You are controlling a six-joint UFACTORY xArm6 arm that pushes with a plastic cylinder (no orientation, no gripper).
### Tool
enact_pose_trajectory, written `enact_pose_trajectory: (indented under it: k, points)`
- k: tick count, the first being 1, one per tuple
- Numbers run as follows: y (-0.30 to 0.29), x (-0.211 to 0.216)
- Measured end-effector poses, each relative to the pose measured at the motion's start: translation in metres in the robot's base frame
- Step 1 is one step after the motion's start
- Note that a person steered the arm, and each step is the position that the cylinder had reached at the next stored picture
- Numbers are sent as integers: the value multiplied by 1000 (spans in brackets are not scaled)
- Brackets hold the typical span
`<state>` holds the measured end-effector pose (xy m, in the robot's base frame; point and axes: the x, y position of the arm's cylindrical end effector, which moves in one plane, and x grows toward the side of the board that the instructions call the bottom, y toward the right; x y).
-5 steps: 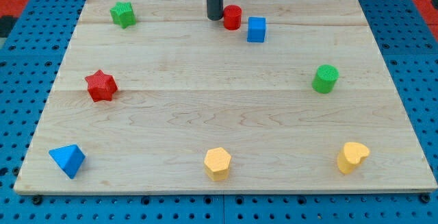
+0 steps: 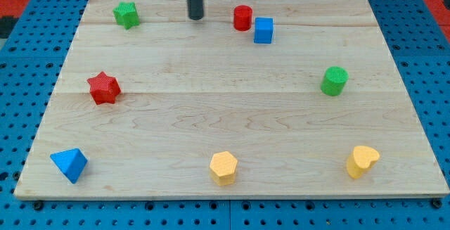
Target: Move the arm to the left of the green star
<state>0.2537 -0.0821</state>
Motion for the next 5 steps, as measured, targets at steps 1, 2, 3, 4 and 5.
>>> enact_pose_trajectory:
  k: [1, 2, 3, 4, 5]
  points:
    - [-43, 19]
    - [-84, 60]
    - [-111, 74]
    - [-126, 79]
    - [-170, 72]
